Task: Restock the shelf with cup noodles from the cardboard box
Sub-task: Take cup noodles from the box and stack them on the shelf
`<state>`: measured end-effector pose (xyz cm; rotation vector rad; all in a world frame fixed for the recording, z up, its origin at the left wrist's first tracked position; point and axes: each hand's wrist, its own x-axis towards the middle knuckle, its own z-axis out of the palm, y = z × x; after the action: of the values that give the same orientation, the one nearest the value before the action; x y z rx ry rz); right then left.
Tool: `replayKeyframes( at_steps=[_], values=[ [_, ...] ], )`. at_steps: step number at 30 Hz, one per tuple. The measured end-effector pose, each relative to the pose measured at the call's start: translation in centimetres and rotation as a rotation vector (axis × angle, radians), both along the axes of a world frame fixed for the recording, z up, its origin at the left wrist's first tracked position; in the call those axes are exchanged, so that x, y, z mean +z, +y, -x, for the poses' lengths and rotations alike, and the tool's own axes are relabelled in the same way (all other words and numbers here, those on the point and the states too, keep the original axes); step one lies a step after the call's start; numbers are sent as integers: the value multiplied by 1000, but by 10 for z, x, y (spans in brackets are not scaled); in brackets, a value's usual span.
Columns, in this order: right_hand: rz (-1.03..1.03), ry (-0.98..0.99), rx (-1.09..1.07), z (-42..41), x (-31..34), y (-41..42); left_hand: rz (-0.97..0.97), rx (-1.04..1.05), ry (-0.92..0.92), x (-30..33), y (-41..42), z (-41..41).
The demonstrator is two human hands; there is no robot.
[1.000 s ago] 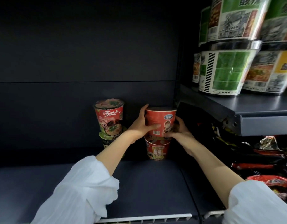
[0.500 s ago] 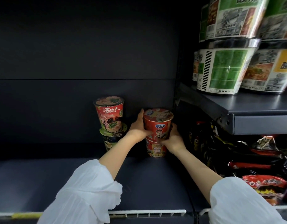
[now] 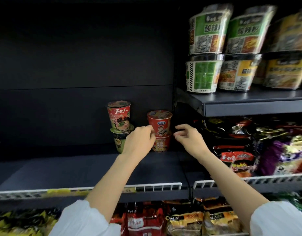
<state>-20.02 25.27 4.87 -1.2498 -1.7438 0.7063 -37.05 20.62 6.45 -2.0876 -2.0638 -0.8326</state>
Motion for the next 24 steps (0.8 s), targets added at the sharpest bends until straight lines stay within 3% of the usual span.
replayKeyframes(
  at_steps=[12,17,24],
  values=[
    [-60,-77,-274,-134,-20,-195,63,-258,-251,-25,-145,-141],
    [87,-173,-439,-227,-35,-247,151,-377,-369,-50,-167,-231],
    [331,-394,-533,-370,-71,-273,321,-484,-275,-84,-177,-380]
  ],
)
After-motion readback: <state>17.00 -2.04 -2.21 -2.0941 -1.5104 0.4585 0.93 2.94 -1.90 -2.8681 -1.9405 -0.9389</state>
